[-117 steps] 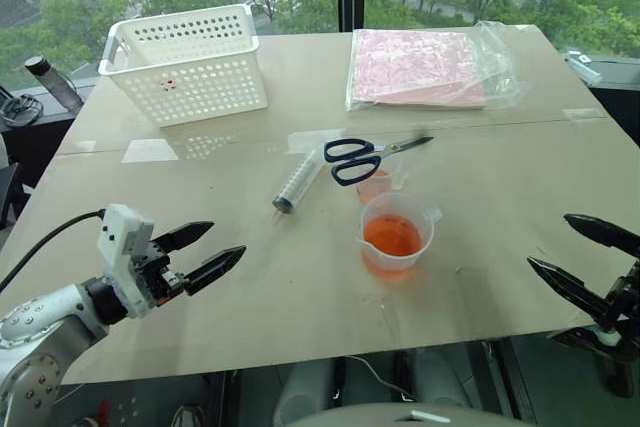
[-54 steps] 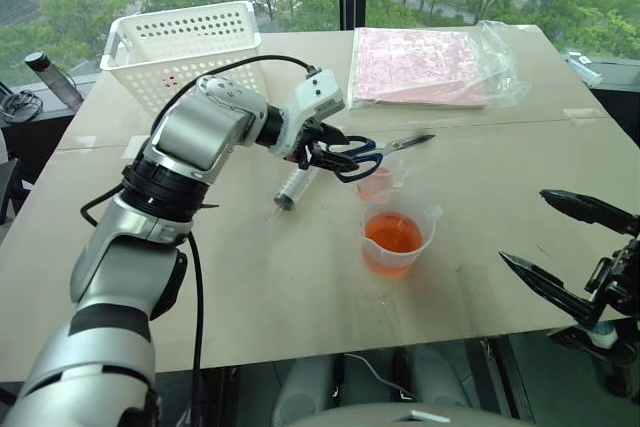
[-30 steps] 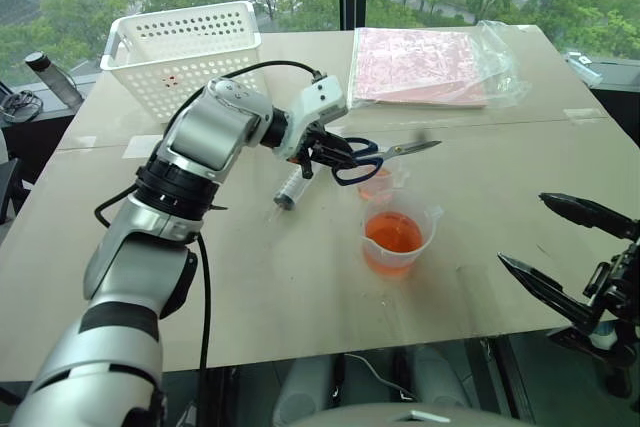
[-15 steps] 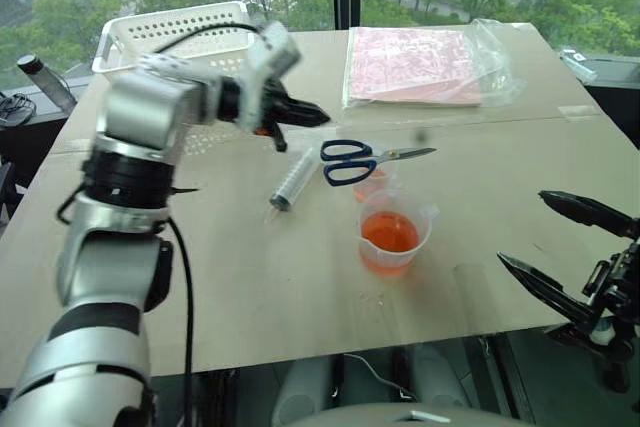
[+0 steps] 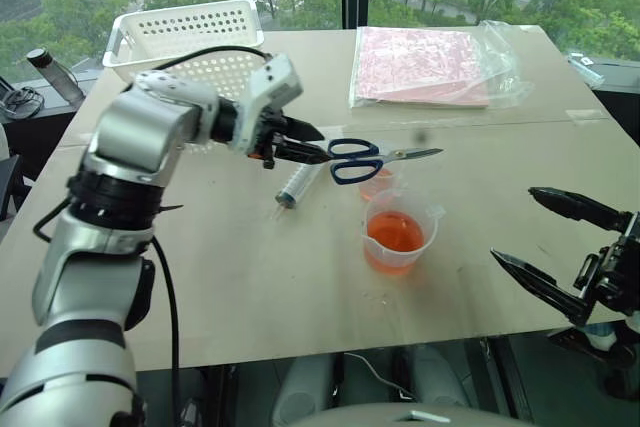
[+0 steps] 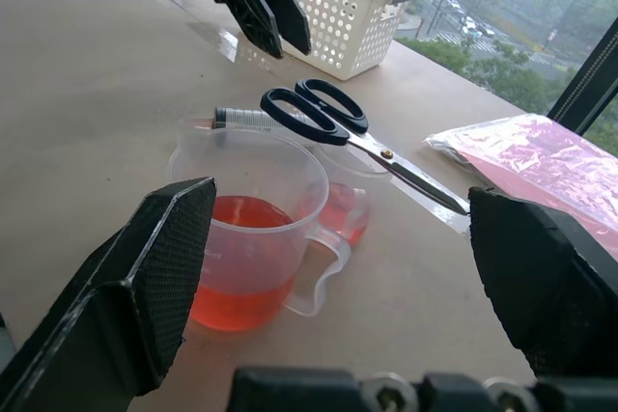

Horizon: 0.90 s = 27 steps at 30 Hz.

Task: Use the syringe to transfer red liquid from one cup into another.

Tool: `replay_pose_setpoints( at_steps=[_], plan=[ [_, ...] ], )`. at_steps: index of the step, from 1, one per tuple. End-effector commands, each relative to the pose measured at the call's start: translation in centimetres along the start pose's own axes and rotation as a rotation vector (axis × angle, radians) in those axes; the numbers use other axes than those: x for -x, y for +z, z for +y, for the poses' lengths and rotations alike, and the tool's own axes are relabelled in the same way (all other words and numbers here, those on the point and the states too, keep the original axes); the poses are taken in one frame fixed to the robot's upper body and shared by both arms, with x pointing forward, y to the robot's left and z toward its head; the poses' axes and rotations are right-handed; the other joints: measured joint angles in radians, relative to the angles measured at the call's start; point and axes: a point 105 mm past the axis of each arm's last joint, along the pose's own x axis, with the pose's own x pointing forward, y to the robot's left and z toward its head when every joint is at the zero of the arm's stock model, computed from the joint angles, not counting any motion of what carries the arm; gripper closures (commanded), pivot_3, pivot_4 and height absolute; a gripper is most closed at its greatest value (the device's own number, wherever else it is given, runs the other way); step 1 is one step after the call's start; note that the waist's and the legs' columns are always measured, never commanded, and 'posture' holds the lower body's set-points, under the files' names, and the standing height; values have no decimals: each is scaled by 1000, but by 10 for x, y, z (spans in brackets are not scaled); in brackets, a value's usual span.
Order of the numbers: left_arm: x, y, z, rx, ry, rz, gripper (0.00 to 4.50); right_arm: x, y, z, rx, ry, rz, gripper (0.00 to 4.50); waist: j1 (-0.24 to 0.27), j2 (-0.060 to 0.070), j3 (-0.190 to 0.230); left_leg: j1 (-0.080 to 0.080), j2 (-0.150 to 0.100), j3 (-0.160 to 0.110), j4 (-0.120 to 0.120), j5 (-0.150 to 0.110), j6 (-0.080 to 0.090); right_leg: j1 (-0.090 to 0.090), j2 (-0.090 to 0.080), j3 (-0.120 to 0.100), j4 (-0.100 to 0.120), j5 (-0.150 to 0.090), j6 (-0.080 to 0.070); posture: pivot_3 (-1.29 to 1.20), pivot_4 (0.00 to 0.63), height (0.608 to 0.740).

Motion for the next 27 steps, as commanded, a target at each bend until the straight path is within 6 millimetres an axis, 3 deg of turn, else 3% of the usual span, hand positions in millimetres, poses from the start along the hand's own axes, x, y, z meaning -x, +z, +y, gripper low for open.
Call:
replay_pose_setpoints(
  at_steps=[1, 12, 27],
  plan=[
    [-2, 16, 0, -78, -28, 12, 2189, 0, 8, 6, 38, -5, -19, 0, -1, 0, 0, 0, 0, 0, 0, 0, 0, 0, 0, 0, 0, 0, 0, 0, 150, 740],
    [-26, 16, 8, -173, -84, 129, 2189, 5, 7, 12, 36, -38, -14, 0, -1, 0, 0, 0, 0, 1, 0, 0, 0, -1, 2, 0, 1, 0, 0, 0, 150, 740],
    [-37, 7, 14, -213, -100, 192, 2189, 5, 8, 14, 35, -47, -9, 0, -2, 0, 0, 0, 0, 1, 0, 0, 1, -2, 1, 0, 1, 0, 0, 0, 150, 740]
  ],
)
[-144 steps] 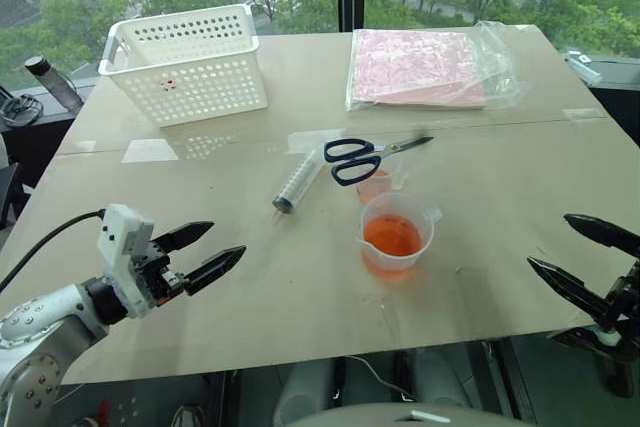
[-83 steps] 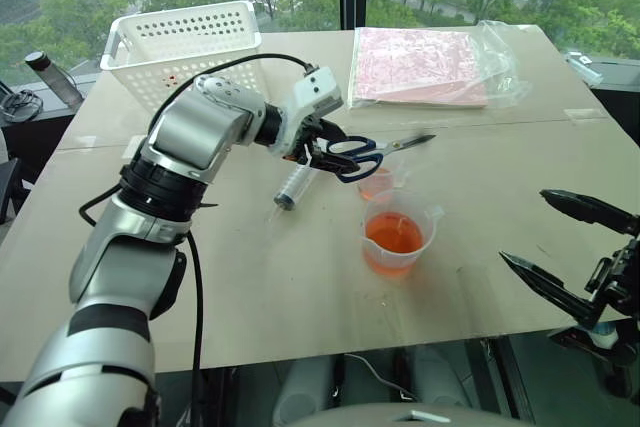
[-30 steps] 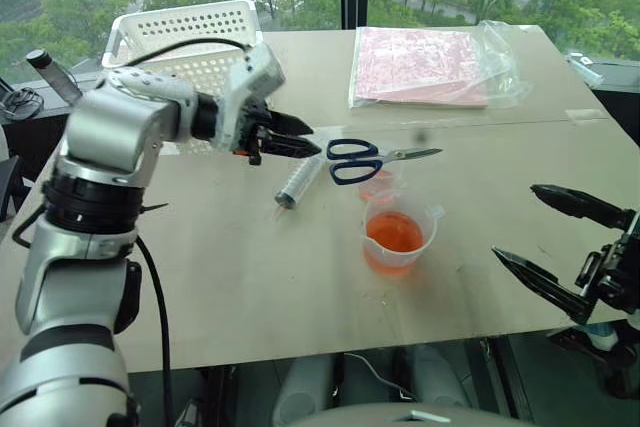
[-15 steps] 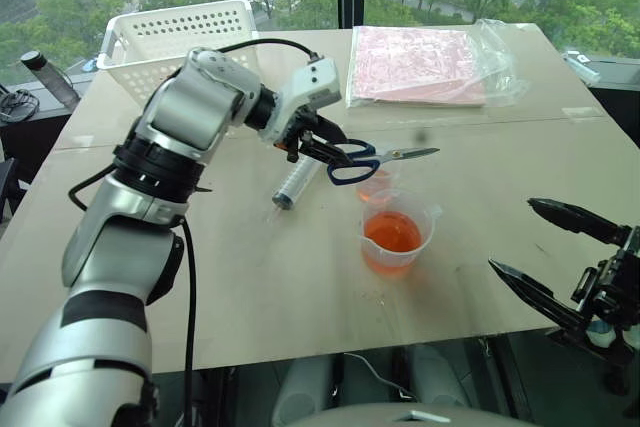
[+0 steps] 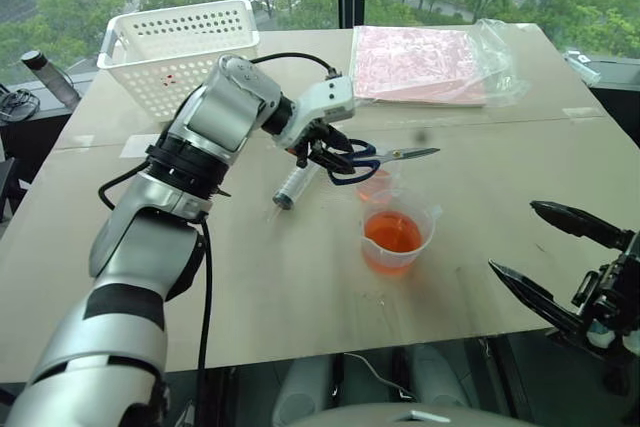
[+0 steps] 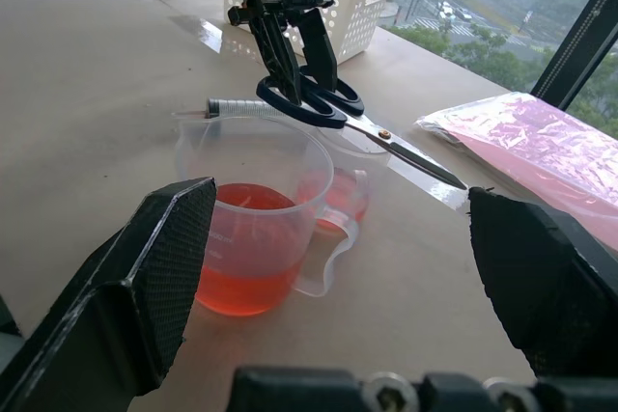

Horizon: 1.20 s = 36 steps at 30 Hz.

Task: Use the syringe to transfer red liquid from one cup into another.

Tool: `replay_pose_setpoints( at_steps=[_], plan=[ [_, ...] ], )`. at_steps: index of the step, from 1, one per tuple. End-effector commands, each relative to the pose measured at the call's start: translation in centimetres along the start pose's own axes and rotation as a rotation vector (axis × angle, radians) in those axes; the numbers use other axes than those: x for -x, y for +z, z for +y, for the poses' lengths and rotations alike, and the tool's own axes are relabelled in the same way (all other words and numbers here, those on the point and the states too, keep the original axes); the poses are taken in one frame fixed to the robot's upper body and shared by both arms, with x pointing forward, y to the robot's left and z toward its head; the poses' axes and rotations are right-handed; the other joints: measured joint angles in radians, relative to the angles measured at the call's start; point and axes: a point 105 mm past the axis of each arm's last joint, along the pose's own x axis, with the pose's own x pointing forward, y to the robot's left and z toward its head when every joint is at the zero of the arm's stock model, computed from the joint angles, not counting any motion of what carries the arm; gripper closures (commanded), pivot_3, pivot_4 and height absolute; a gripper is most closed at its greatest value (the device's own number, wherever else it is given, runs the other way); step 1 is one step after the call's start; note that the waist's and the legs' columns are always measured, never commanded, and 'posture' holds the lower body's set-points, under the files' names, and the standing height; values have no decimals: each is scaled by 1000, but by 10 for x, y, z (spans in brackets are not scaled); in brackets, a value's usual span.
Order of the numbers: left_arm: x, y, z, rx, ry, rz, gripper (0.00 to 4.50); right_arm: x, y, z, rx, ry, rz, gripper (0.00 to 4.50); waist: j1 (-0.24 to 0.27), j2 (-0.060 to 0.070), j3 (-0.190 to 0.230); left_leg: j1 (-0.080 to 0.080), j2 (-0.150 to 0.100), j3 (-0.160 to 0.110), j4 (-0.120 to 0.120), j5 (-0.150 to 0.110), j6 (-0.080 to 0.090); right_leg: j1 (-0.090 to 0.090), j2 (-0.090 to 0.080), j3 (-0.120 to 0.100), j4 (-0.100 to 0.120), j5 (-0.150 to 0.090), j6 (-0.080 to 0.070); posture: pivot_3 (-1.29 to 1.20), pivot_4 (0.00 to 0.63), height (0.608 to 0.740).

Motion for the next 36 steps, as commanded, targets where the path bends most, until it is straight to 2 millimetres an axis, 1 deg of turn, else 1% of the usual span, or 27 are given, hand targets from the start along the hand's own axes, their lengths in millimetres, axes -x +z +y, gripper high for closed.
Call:
replay_pose_setpoints(
  at_steps=[1, 3, 5, 6, 10, 15, 18, 20, 22, 23, 25, 26, 27, 29, 31, 34, 36],
  plan=[
    [8, 11, 4, -49, 23, -3, 2189, 1, 11, 3, 54, 1, -22, 0, 0, 0, 0, 0, 0, 0, 0, 0, 0, 0, 0, 0, 0, 0, 0, 0, 150, 740],
    [7, 10, 6, -50, 28, -4, 2684, 1, 11, 3, 54, 0, -21, 0, 0, 0, 0, 0, 0, 0, 0, 0, 0, 0, 0, 0, 0, 0, 0, 0, 150, 740],
    [7, 11, 6, -51, 29, -8, 3404, 1, 11, 4, 53, 0, -22, 0, 0, 0, 0, 0, 0, 0, 0, 0, 0, 0, 0, 0, 0, 0, 0, 0, 150, 740],
    [8, 12, 7, -50, 32, -14, 3647, 1, 11, 4, 53, 0, -22, 0, 0, 0, 0, 0, 0, 0, 0, 0, 0, 0, 0, 0, 0, 0, 0, 0, 150, 740],
    [15, 20, 5, -62, 27, -46, 3643, 1, 11, 4, 49, 3, -22, 0, 0, 0, 0, 0, 0, 0, 0, 0, 0, 0, 0, 0, 0, 0, 0, 0, 150, 740],
    [25, 23, 6, -50, 55, -72, 3643, -1, 12, 3, 50, 4, -27, 0, -1, 0, 0, 0, 0, 0, 0, 0, 0, 0, 0, 0, 0, 0, 0, 0, 150, 740],
    [41, 31, 11, -7, 106, -152, 3643, -1, 13, 3, 49, 8, -34, 0, -1, 0, 0, 0, 0, 0, 0, 0, 0, 0, 0, 0, 0, 0, 0, 0, 150, 740],
    [53, 33, 10, 23, 127, -196, 3643, -2, 14, 3, 46, 14, -39, 0, -2, 0, 0, 0, 0, 0, 0, 0, 0, -1, 0, 0, 0, 0, 0, 0, 150, 740],
    [73, 25, 10, 74, 174, -238, 3643, -3, 15, 4, 50, 31, -44, 0, -3, 0, 0, 0, 0, 0, 0, 0, 0, -1, 0, 0, 0, 0, 0, 0, 150, 740],
    [81, 20, 9, 98, 196, -248, 3643, -4, 16, 5, 49, 39, -50, 0, -3, 0, 0, 0, 0, 0, 0, 0, 0, -1, 0, 0, 0, 0, 0, 0, 150, 740],
    [104, -12, 13, 239, 346, -260, 3643, -8, 18, 6, 50, 68, -66, 0, -8, 1, 0, -1, 0, 0, 0, 0, 0, -2, 0, 0, 1, 0, 0, 0, 150, 740],
    [110, -22, 13, 282, 393, -262, 3643, -9, 19, 6, 50, 77, -71, 0, -24, 2, 0, -1, 0, 0, 0, 0, -1, -2, 0, 0, 1, 0, 0, 0, 150, 740],
    [116, -34, 12, 329, 441, -265, 3643, -11, 20, 6, 49, 84, -78, 0, -27, 2, 0, 1, 1, 1, -1, 0, -1, -2, -1, 2, 1, 0, 0, 0, 150, 740],
    [127, -76, 4, 451, 570, -243, 3643, -16, 22, 6, 42, 109, -103, 0, -28, 2, 0, 1, 1, 0, -1, 0, -1, -2, 0, 1, 2, 0, 0, 0, 150, 740],
    [132, -107, -6, 525, 652, -209, 3643, -21, 24, 6, 40, 134, -118, 0, -26, 2, 0, 2, 1, 0, -1, 0, -1, -1, -1, 1, 1, 0, 0, 0, 150, 740],
    [130, -135, -19, 576, 711, -168, 3643, -25, 25, 7, 40, 166, -130, 0, -8, -2, 2, 1, 1, 0, -1, 1, -2, -1, -2, 1, 1, 0, 0, 0, 150, 740],
    [130, -162, -30, 644, 769, -138, 3643, -30, 27, 10, 43, 209, -143, 0, 1, -3, 2, 0, 1, -1, -1, 2, -4, -2, -3, 0, 0, 0, 0, 0, 150, 740]
  ],
)
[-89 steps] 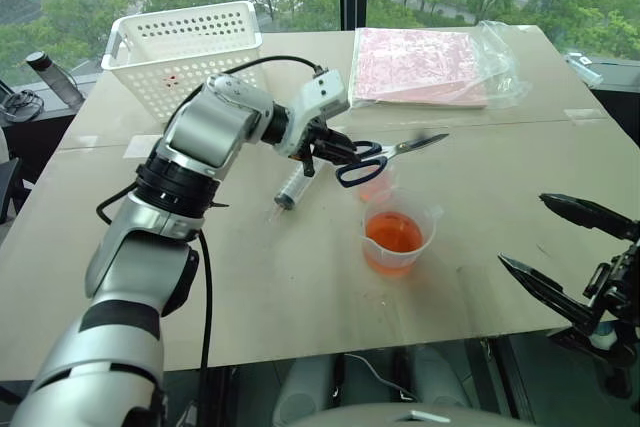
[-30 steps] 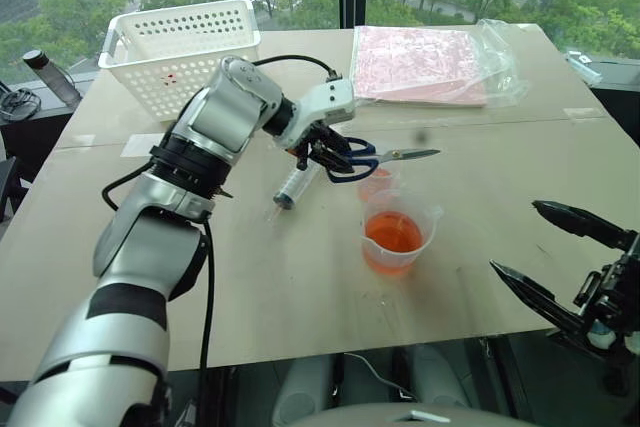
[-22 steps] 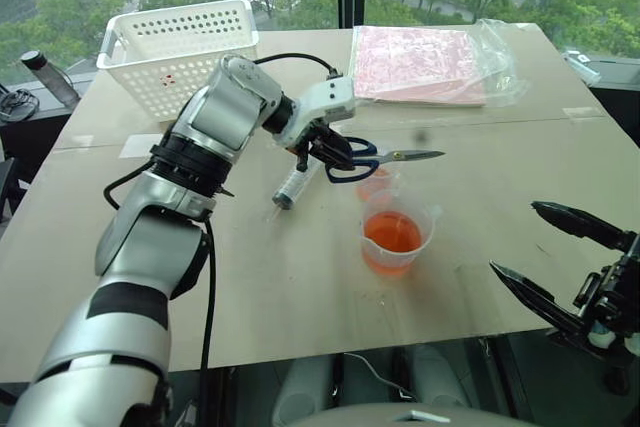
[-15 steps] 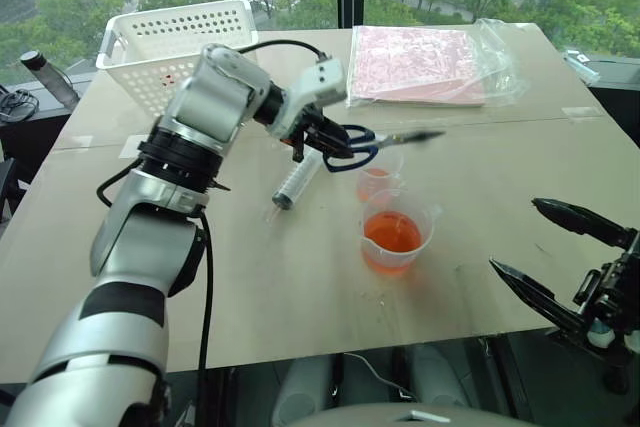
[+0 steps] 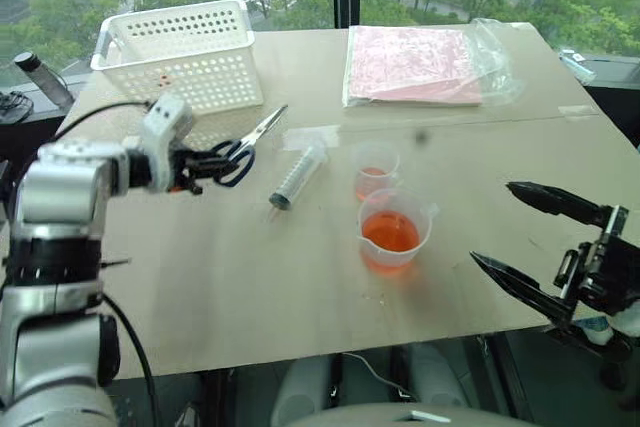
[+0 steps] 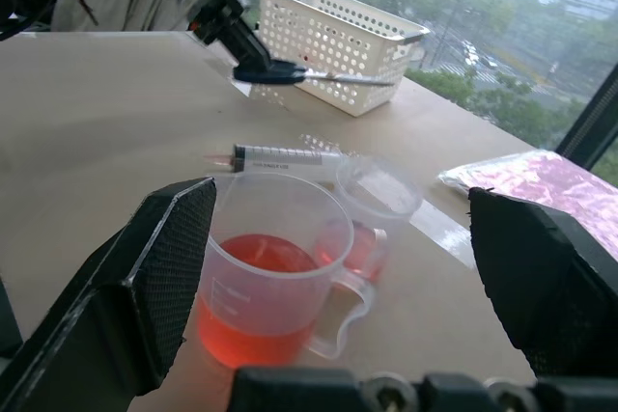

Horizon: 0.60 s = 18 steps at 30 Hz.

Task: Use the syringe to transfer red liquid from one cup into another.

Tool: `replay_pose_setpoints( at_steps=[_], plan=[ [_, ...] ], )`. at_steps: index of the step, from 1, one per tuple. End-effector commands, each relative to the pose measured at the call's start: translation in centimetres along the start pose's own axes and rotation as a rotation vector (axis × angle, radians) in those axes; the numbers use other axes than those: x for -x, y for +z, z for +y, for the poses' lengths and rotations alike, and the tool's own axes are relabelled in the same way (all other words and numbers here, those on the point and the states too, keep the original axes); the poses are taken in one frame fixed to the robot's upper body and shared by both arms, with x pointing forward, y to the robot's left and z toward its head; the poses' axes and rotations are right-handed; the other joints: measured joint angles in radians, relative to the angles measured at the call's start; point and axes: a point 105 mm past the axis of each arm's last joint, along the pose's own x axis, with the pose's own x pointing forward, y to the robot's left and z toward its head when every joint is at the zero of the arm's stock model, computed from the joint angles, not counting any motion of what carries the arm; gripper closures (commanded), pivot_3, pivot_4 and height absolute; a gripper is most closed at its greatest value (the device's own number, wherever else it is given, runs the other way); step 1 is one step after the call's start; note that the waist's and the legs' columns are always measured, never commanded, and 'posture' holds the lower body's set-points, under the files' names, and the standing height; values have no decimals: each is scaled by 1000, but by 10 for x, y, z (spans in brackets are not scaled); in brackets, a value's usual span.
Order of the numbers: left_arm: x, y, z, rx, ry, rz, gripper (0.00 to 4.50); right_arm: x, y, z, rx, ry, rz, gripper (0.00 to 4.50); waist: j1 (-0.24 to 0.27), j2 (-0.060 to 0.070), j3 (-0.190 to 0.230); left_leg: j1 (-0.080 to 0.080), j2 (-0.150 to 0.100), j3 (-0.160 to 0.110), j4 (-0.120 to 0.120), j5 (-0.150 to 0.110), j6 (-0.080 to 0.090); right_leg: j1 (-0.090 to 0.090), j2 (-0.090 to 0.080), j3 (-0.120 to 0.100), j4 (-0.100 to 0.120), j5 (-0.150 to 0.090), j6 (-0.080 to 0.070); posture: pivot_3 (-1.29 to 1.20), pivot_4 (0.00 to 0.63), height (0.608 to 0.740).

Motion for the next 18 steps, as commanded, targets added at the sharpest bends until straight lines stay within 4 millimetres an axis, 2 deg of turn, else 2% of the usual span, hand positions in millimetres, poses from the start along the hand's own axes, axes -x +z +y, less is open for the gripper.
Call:
replay_pose_setpoints(
  at_steps=[1, 8, 9, 13, 14, 15, 17, 18],
  plan=[
    [22, -9, 12, -9, 126, -53, 3643, -8, 6, 5, -1, 74, -31, 0, 7, 0, 0, 0, 0, 0, 0, 0, 0, 0, -1, 0, 0, 0, 0, 0, 150, 740],
    [23, -45, 22, 49, 208, 25, 3643, -3, 7, 4, 2, 95, -29, 0, 26, 0, 0, 0, -1, 0, -1, -2, 2, 0, -3, -1, -1, 0, 0, 0, 150, 740],
    [23, -48, 23, 62, 213, 28, 2611, -2, 5, 6, 0, 97, -25, 0, 27, 0, 0, 0, 0, 0, -1, -2, 3, 0, -3, -1, -1, 0, 0, 0, 150, 740],
    [25, -46, 17, 52, 194, 1, 910, 3, -2, 10, -6, 101, -7, 0, 24, 0, 0, 0, 0, 0, -2, -2, 3, 0, -3, -1, -1, 0, -1, 0, 150, 740],
    [27, -43, 17, 66, 192, -17, 344, 5, -3, 10, -8, 98, -6, 0, 23, 0, 0, 0, 0, 0, -2, -2, 3, 0, -3, -1, -1, 0, -1, 0, 150, 740],
    [31, -40, 17, 63, 190, -31, 15, 6, -5, 9, -10, 93, -3, 0, 23, 0, 0, 0, 0, 0, -2, -2, 3, 0, -3, -1, -1, 0, -1, 0, 150, 740],
    [36, -25, 9, 53, 144, -76, 15, 10, -7, 8, -7, 82, 4, 0, 23, 0, 0, 0, 0, 0, -2, -2, 3, 0, -3, -1, -1, 0, -1, 0, 150, 740],
    [37, -13, -1, 42, 89, -102, 15, 11, -8, 7, -6, 76, 7, 0, 23, 0, 0, 0, 0, 0, -2, -2, 3, 0, -3, -1, -1, 0, -1, 0, 150, 740]
  ],
)
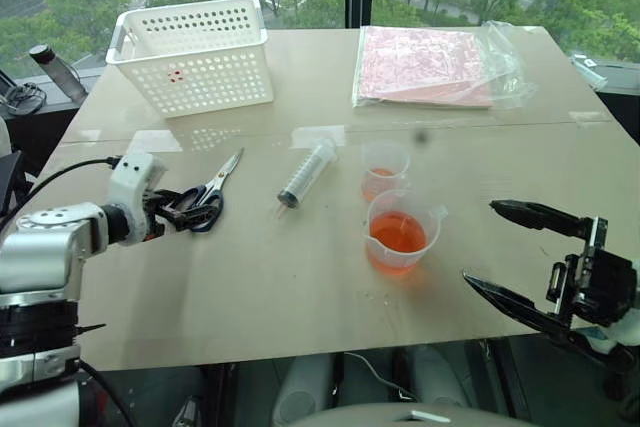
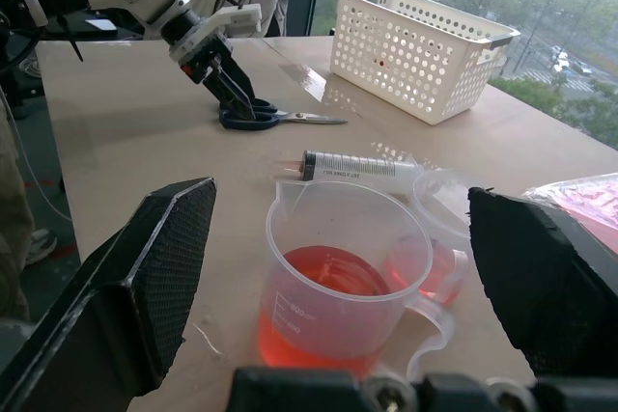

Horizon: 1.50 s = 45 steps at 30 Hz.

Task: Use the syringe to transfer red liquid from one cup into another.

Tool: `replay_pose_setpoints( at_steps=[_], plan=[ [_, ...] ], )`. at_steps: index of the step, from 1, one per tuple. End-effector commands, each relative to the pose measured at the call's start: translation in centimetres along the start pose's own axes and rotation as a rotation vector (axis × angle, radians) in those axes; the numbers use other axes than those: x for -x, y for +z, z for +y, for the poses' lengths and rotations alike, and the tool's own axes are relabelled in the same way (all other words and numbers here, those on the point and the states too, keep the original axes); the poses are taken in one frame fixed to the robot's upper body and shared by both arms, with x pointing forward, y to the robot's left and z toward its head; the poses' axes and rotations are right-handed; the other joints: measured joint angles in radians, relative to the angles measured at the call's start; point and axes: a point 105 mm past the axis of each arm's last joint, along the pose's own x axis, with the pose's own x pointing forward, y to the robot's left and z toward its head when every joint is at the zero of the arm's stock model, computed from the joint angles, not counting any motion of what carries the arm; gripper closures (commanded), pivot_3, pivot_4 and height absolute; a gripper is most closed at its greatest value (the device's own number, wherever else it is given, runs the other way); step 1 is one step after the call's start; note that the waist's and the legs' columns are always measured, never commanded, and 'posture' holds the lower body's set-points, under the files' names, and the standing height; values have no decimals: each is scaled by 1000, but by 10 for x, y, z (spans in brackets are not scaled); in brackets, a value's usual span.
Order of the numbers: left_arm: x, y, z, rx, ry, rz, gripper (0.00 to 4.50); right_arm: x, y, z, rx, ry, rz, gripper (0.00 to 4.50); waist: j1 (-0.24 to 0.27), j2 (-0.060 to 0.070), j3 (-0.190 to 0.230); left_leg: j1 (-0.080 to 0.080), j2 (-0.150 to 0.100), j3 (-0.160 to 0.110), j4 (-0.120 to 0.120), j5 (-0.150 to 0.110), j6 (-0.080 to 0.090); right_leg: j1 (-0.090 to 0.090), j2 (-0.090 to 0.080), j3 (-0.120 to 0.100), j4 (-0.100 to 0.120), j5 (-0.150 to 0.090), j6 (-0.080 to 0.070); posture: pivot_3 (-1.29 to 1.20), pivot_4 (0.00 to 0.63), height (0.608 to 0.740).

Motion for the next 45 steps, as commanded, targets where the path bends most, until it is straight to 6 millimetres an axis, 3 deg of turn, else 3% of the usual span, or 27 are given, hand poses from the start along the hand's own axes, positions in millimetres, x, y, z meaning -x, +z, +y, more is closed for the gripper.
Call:
replay_pose_setpoints(
  at_steps=[1, 6, 8, 10, 15, 18, 24, 36, 39, 44, 45],
  plan=[
    [18, 49, -32, -60, -143, -115, 15, 7, 4, -5, 48, -23, -2, 0, 1, 0, 0, 0, 0, 0, 0, 0, 0, 0, 0, 0, 0, 0, 0, 0, 150, 740],
    [0, 80, -89, -71, -323, -57, 15, 14, 11, -13, 76, -68, 23, 0, 9, 2, -1, 0, -1, -1, 1, 0, -1, 1, -1, -1, 0, 0, 0, 0, 150, 740],
    [-17, 81, -101, -112, -264, 74, 15, 16, 14, -15, 87, -80, 45, 0, 4, 3, -2, 1, -2, 0, 1, 1, -1, 2, -1, -1, 0, 0, 0, 0, 150, 740],
    [-31, 92, -112, -46, -251, 117, 15, 18, 18, -16, 90, -90, 54, 0, 3, 3, -2, 1, -2, 0, 1, 2, -3, 2, 1, 0, 1, 0, 0, 0, 150, 740],
    [-70, 101, -103, -59, -19, 313, 15, 15, 28, -17, 101, -73, 68, 0, -20, 1, -1, 1, -2, 0, 1, 2, -3, 2, 5, 1, 2, 0, 1, 0, 150, 740],
    [-86, 116, -97, 52, 49, 369, 15, 11, 31, -19, 114, -74, 76, 0, -23, 0, 0, 1, -2, 1, 1, 2, -2, 1, 5, 1, 2, 0, 1, 0, 150, 740],
    [-106, 126, -107, 43, 28, 419, 15, 6, 33, -20, 120, -83, 80, 0, -21, -1, 1, -2, -2, 2, 1, 2, -3, -1, 5, 2, 1, -1, 2, 0, 150, 740],
    [-136, 125, -123, 2, -11, 436, 15, 9, 31, -17, 112, -106, 90, 0, -20, -2, 1, -15, -2, 1, 5, 3, -3, -13, 4, 1, 2, 0, 2, 0, 150, 740],
    [-140, 119, -128, -1, -32, 456, 814, 10, 29, -16, 109, -115, 98, 0, -19, -2, 1, -16, -2, 1, 5, 3, -3, -13, 4, 1, 2, 0, 2, 0, 150, 740],
    [-137, 117, -124, 13, -25, 469, 2973, 12, 29, -15, 109, -122, 98, 0, -20, -2, 1, -16, -2, 1, 5, 3, -3, -13, 4, 1, 3, 0, 2, 0, 150, 740],
    [-135, 118, -122, 24, -22, 469, 3039, 12, 28, -14, 108, -123, 98, 0, -20, -2, 1, -16, -2, 1, 5, 3, -3, -13, 4, 1, 3, 0, 2, 0, 150, 740]
  ],
)
